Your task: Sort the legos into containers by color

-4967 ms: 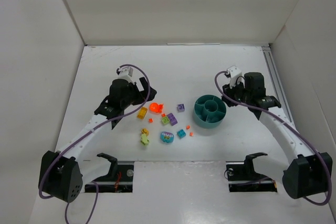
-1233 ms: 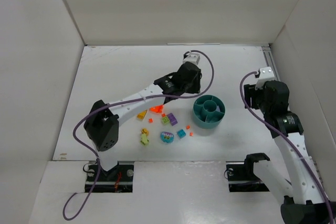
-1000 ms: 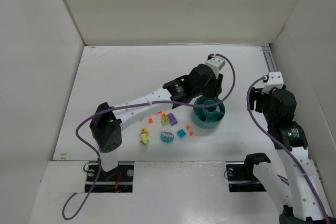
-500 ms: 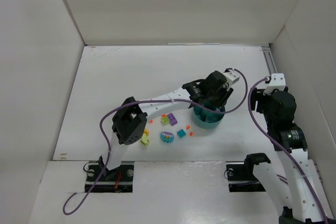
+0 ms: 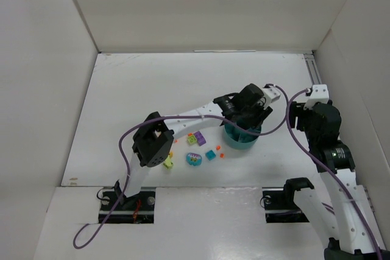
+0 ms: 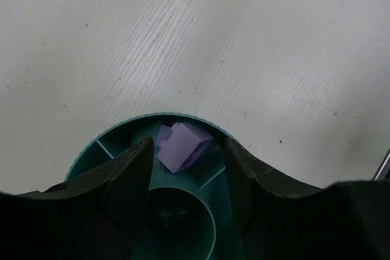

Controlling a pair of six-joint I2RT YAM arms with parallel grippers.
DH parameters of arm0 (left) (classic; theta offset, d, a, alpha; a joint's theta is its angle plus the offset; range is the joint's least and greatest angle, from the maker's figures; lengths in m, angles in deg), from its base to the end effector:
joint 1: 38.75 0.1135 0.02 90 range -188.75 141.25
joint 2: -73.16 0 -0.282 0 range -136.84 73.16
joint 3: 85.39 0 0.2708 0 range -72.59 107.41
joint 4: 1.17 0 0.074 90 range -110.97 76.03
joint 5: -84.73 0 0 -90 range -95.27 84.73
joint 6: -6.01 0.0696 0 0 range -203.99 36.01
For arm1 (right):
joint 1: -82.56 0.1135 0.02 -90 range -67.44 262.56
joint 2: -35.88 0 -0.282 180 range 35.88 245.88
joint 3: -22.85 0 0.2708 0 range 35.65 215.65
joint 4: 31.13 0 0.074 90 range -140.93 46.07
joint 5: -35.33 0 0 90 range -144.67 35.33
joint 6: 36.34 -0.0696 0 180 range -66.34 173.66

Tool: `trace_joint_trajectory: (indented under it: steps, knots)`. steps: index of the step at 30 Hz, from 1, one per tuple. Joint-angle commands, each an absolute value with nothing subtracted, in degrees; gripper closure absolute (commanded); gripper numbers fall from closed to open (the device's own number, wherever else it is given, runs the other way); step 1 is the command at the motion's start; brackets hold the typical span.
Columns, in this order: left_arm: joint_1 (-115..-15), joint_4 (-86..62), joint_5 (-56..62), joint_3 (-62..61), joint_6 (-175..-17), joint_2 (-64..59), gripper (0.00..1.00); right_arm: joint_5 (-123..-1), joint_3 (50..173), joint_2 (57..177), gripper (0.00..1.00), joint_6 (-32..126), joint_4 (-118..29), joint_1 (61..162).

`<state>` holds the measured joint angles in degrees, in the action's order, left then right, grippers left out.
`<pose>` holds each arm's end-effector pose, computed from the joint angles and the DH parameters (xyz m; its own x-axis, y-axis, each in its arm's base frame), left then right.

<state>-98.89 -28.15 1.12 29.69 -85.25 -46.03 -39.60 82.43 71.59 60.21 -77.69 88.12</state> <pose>0.2672 -0.4810 0.2663 -0.2770 0.4387 -0.8549 0.9034 0.4219 -0.0763 0.1699 -0.0016 0.3332 -0.3980 -0.1494 -0.9051 0.1004 0.9736 -0.2049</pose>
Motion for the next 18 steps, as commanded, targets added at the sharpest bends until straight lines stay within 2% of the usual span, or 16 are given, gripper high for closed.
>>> trace_joint_trajectory:
  steps: [1,6,8,12,16,18]
  knots:
    - [-98.96,-27.6,2.64,31.83,-83.64,-45.49,0.53,-38.59,82.58,71.39,0.21,59.38,-74.78,87.75]
    - [-98.96,-26.99,2.12,31.83,-84.16,-44.97,0.5,-38.06,82.58,71.39,0.21,59.38,-74.78,87.75]
    - [-98.96,-26.46,2.11,31.83,-84.17,-44.26,0.38,-38.06,82.58,71.39,0.21,59.38,-75.31,87.75]
    - [-98.96,-25.14,-3.13,31.83,-84.17,-40.14,0.0,-37.54,83.9,71.39,0.21,59.38,-76.44,87.75]
    - [-94.93,-24.34,-4.13,31.83,-87.14,-35.92,0.0,-41.9,85.13,71.39,0.21,61.65,-76.45,87.75]
    - [-89.42,-24.34,-1.5,30.09,-92.48,-32.84,0.0,-45.08,85.13,71.91,0.21,64.71,-75.75,87.75]
